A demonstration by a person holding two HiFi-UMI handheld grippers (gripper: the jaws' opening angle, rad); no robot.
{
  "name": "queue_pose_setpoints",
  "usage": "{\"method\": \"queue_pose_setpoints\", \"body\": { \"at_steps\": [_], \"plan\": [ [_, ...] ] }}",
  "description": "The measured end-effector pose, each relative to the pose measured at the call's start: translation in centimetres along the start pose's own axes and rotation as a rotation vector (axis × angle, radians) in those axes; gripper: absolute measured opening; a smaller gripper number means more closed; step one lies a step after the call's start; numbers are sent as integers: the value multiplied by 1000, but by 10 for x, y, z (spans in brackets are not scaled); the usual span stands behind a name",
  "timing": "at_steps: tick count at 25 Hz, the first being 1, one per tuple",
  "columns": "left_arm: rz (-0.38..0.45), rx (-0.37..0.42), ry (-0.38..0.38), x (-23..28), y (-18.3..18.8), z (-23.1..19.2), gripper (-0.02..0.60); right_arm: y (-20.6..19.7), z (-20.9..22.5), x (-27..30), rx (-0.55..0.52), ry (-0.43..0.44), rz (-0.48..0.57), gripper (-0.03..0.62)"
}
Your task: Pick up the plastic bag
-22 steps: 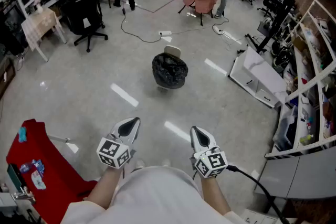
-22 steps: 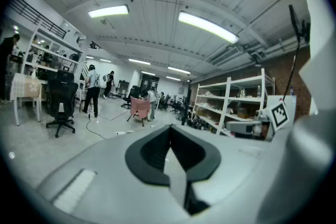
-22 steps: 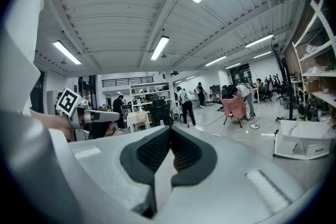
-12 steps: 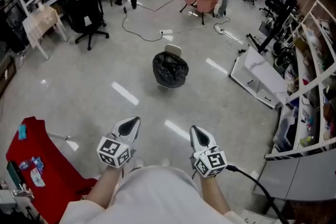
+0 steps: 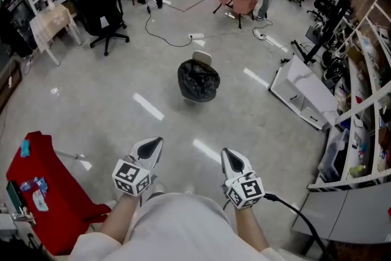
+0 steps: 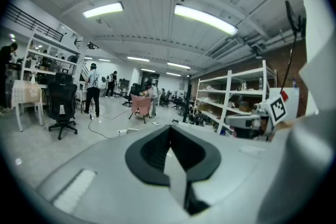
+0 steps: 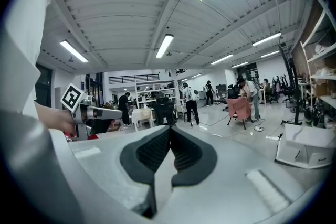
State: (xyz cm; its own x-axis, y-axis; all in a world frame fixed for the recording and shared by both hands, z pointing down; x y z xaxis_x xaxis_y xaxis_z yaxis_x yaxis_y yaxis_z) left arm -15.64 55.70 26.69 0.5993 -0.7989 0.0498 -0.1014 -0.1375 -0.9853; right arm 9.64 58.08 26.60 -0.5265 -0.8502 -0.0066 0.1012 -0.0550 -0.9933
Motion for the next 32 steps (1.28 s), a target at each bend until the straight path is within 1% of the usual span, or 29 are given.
{"method": "queue_pose_setpoints", "body": {
  "at_steps": [3, 7, 14, 17, 21, 27, 29, 32],
  "plan": [
    [2, 15, 9, 9, -3, 5, 3, -2, 13, -4, -36, 35, 5, 0],
    [-4, 3, 38, 18, -8, 5, 3, -8, 27, -3, -53, 70, 2, 0],
    [-28, -3, 51, 43, -11, -16, 3, -15, 46, 22, -28, 59, -13, 1],
    [-31, 4, 44, 58, -9, -36, 3, -17, 50, 42, -33, 43, -14, 0],
    [-33, 33, 8, 85, -5, -66, 3, -17, 63, 77, -41, 1, -14, 0],
    [-45, 14, -25, 125, 6, -132, 3, -13, 68, 144, -33, -32, -12, 1],
    [-49, 14, -46, 138, 10, -153, 3, -11, 69, 168, -14, -39, -1, 0],
    [-61, 37, -91, 155, 15, -180, 3, -9, 68, 201, 3, -46, 2, 0]
  ]
}}
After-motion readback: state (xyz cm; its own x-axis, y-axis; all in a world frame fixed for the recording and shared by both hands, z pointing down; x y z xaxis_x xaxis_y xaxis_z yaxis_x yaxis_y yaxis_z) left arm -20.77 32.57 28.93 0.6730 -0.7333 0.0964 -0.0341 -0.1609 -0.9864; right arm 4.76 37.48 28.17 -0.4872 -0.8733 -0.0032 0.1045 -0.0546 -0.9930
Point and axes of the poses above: the fingertips, and each gripper's own axes: x forward along the fingers, z to its right, y out of its top, the point moved 4 cm from there along -x, backward along the fingers, and after that the axes turned 10 degrees about z, right-handed, at the moved point
